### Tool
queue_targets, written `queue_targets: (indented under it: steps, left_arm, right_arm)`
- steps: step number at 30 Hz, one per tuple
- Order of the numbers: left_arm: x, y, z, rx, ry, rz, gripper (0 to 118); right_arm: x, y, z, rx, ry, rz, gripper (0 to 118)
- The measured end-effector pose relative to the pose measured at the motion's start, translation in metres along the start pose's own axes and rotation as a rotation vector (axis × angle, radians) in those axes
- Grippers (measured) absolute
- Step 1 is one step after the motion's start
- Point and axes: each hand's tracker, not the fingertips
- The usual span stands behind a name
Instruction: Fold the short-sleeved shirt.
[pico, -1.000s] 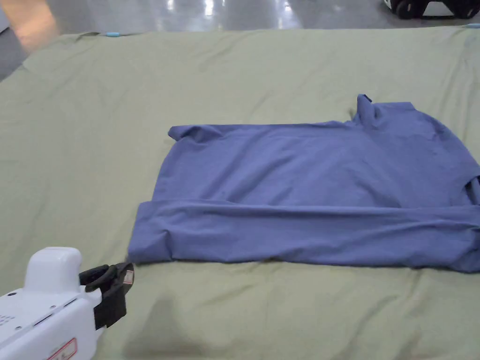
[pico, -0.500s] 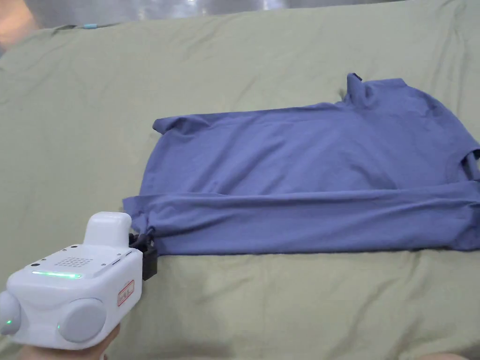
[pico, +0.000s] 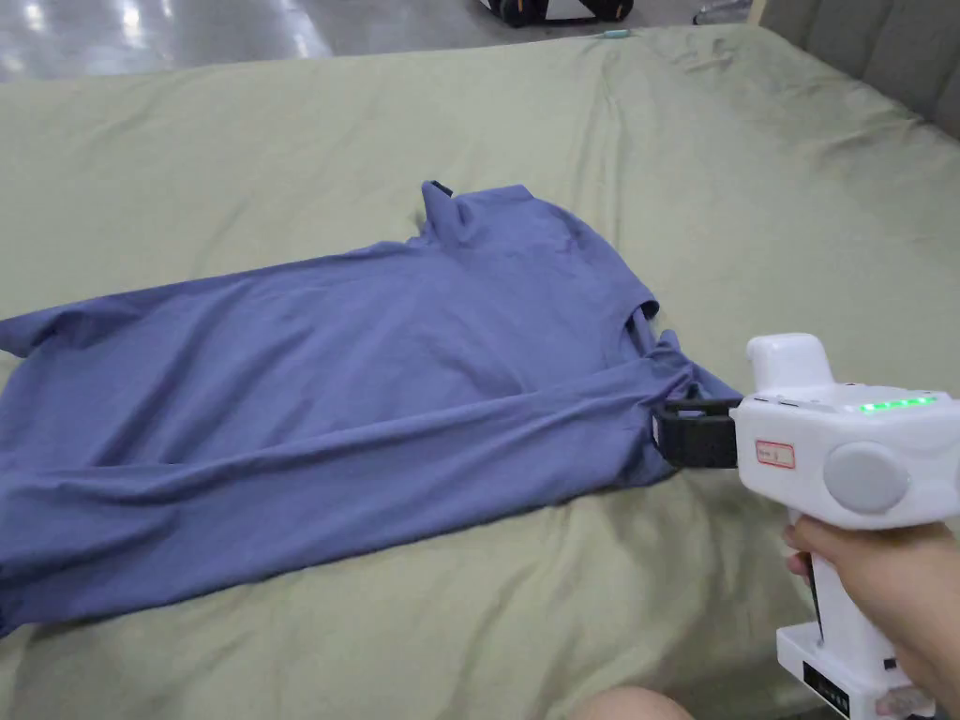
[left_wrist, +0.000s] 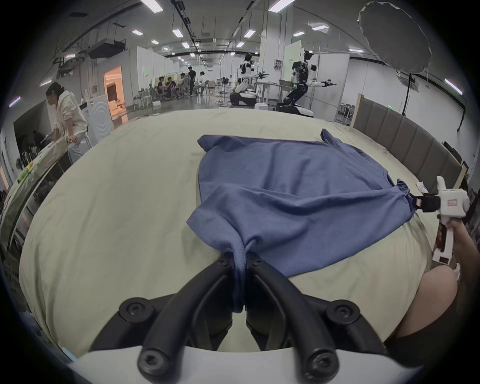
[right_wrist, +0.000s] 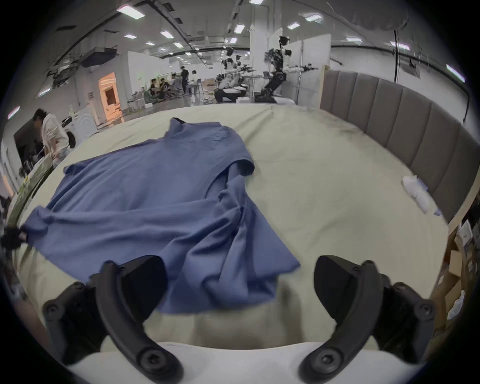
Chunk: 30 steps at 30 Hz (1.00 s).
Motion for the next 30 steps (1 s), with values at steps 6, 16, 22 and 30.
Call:
queue_targets:
  steps: [6, 16, 22, 30]
  left_arm:
    - [-0.006, 0.000, 0.007, -0.016, -0.010, -0.003, 6]
    - [-0.029, -0.005, 0.101, 0.054, -0.109, 0.069, 6]
    - [-0.038, -0.060, 0.110, -0.083, -0.157, 0.097, 6]
    - [-0.070, -0.079, 0.127, 0.030, -0.041, 0.266, 109]
  right_arm:
    - [0.007, -0.002, 0.012, -0.004, 0.083, -0.043, 11]
    - [0.011, -0.037, 0.149, 0.059, 0.136, -0.039, 11]
    - [0.009, -0.087, 0.164, -0.038, 0.089, 0.080, 11]
    - [0.018, -0.092, 0.180, 0.031, -0.093, 0.032, 118]
